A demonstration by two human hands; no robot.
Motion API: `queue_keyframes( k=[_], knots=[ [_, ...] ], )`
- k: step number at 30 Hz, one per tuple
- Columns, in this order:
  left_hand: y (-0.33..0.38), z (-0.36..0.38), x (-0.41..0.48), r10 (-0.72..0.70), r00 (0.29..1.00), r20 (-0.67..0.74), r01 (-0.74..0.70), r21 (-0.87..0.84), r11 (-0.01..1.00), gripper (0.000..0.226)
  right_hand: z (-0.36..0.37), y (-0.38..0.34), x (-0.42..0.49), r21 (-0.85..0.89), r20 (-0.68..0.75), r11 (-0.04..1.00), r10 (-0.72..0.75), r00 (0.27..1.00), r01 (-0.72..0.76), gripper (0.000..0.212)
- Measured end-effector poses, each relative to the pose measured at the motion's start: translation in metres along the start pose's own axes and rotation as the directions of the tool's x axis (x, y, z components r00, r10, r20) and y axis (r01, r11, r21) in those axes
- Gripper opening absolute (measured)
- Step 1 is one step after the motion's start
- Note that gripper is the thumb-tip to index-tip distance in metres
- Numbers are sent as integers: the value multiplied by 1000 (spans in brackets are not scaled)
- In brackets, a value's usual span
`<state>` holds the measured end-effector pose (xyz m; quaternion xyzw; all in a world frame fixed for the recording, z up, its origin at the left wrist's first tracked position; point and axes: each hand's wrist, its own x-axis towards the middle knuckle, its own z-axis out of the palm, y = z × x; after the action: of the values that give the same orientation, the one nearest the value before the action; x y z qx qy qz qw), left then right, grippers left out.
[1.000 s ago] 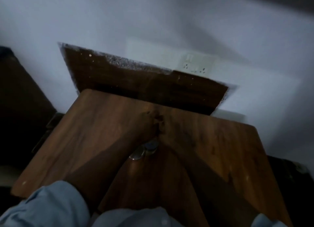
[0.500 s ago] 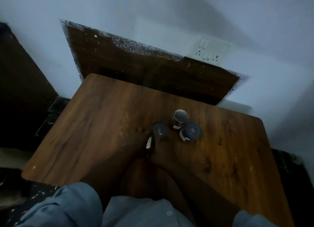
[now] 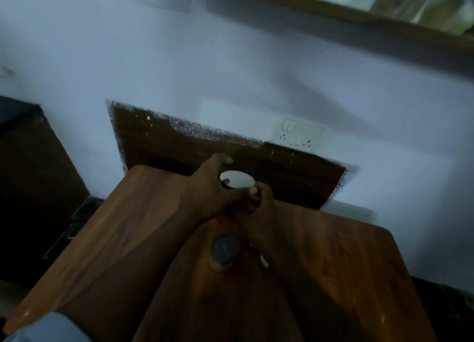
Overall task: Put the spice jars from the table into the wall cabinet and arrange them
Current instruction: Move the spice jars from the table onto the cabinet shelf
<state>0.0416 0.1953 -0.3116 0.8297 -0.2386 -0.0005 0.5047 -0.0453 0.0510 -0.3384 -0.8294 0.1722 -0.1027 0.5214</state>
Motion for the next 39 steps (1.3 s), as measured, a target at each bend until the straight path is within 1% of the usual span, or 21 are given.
queue_keyframes(
  k=[1, 2, 3, 4, 5, 7, 10, 13, 15, 16, 17, 21, 23, 24, 26, 27, 30, 33, 35, 37, 39],
  knots=[
    [21, -7, 13, -10, 1000, -26, 7, -101, 995, 74, -14, -17, 10, 72, -68, 997, -32, 997, 37, 98],
    [38, -15, 23, 0, 999, -35, -7, -204, 979, 65, -30, -35, 20, 99, -127, 990, -91, 988, 103, 96],
    [54, -22, 34, 13, 1000, -14, -17, -354, 935, 54, -47, -54, 27, 138, -170, 977, -139, 976, 163, 92],
    [68, -29, 43, 39, 999, 33, -20, -458, 889, 44, -65, -71, 34, 163, -202, 958, -200, 959, 235, 87],
    [80, -36, 50, 89, 993, 79, -34, -524, 851, 38, -83, -88, 39, 173, -219, 938, -259, 941, 299, 83],
    [113, -46, 63, 197, 977, 86, -128, -505, 854, 38, -118, -124, 46, 140, -242, 905, -363, 900, 403, 80],
    [168, -59, 92, 324, 945, -48, -306, -475, 825, 40, -161, -174, 59, 136, -303, 820, -500, 811, 556, 75],
    [224, -68, 117, 407, 891, -203, -455, -401, 795, 42, -197, -221, 70, 13, -413, 722, -626, 662, 691, 61],
    [256, -72, 136, 456, 848, -271, -527, -338, 779, 43, -217, -248, 79, -87, -469, 677, -675, 570, 731, 56],
    [268, -72, 146, 469, 833, -295, -546, -300, 782, 43, -225, -258, 87, -129, -488, 675, -681, 546, 727, 57],
    [279, -71, 159, 470, 828, -306, -549, -267, 792, 42, -232, -266, 95, -151, -506, 688, -671, 542, 710, 56],
    [294, -57, 208, 397, 880, -261, -438, -126, 890, 42, -246, -276, 133, -201, -541, 775, -598, 592, 599, 50],
    [289, -49, 225, 389, 895, -217, -387, 55, 921, 49, -247, -270, 151, -290, -516, 802, -591, 620, 522, 44],
    [285, -44, 231, 382, 902, -200, -357, 149, 922, 54, -246, -266, 159, -347, -506, 805, -593, 626, 482, 41],
    [277, -35, 238, 354, 910, -215, -302, 243, 922, 60, -240, -256, 170, -424, -503, 804, -592, 629, 418, 37],
    [274, -31, 240, 348, 905, -244, -275, 288, 917, 58, -237, -253, 174, -449, -512, 802, -592, 622, 394, 36],
    [269, -22, 244, 375, 871, -318, -221, 428, 876, 49, -230, -246, 179, -543, -530, 764, -633, 564, 348, 31],
    [272, -17, 239, 374, 859, -348, -196, 451, 870, 40, -230, -244, 178, -579, -510, 745, -647, 566, 330, 27],
    [274, -15, 229, 397, 848, -351, -194, 492, 849, 33, -230, -244, 171, -580, -490, 735, -659, 571, 350, 21],
    [271, -13, 215, 478, 805, -352, -256, 520, 815, 28, -228, -239, 159, -559, -480, 722, -683, 551, 408, 13],
    [260, -8, 193, 586, 734, -344, -377, 512, 772, 24, -221, -227, 142, -533, -462, 673, -739, 490, 512, 9]
  ],
)
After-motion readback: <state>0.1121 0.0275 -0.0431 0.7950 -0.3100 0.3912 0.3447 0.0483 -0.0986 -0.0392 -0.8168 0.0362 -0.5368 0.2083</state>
